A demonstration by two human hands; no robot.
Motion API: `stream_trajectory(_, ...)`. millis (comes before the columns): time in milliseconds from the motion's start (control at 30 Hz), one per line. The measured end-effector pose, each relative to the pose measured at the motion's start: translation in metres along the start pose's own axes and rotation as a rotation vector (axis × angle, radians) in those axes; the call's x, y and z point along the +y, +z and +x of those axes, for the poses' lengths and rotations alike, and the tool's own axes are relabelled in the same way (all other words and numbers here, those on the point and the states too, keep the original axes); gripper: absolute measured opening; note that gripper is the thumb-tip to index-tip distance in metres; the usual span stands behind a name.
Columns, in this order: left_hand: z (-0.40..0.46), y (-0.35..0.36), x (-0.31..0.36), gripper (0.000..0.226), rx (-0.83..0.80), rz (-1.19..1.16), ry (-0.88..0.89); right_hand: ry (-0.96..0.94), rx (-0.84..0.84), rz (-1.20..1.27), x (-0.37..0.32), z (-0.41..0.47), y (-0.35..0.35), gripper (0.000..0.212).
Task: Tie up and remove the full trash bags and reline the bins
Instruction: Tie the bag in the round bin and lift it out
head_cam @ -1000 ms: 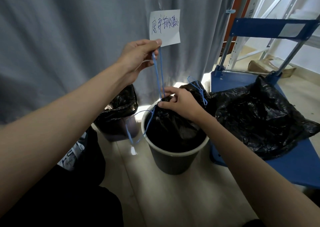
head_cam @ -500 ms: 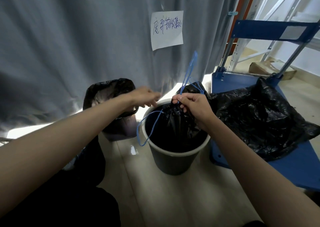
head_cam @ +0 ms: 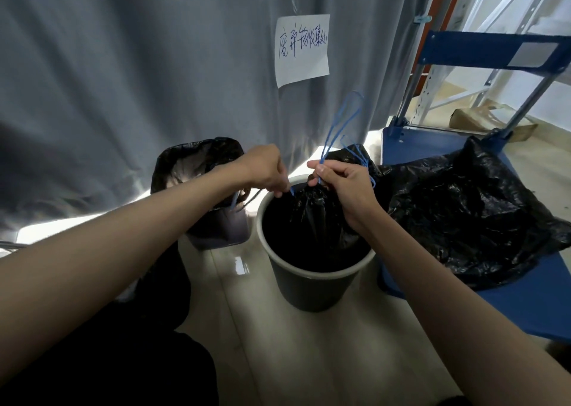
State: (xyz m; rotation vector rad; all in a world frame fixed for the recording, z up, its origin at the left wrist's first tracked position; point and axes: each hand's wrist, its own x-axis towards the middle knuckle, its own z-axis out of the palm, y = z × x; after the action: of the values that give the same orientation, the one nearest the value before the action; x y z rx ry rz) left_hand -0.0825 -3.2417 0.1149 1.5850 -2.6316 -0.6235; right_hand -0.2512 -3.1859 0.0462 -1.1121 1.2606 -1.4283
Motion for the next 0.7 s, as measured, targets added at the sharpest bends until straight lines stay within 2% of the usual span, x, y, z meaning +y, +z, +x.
stream_trajectory(100,0.001,-0.007,0.0,0.006,0.102,0.086,0.045,0.041,0.025,-0.055,0.001,0.003,0.004,0.017)
stream_trajectory(200,0.001,-0.013,0.002,0.021,0.131,0.105,0.075,0.091,0.043,-0.119,0.002,0.006,0.008,0.017)
stream_trajectory(300,0.0,-0.015,0.006,0.031,0.127,0.07,0.113,0.062,-0.003,-0.22,0.002,0.004,0.012,0.007)
stream_trajectory(400,0.0,-0.016,0.009,0.025,0.166,0.034,0.086,0.034,-0.063,-0.309,0.002,0.001,0.016,0.001)
stream_trajectory(533,0.0,-0.016,0.008,0.02,0.173,-0.058,0.087,0.028,-0.19,-0.33,-0.001,0.0,0.015,0.008)
stream_trajectory(700,0.001,-0.01,0.005,0.013,0.175,-0.214,0.092,0.01,-0.168,-0.31,0.0,-0.002,0.015,0.005)
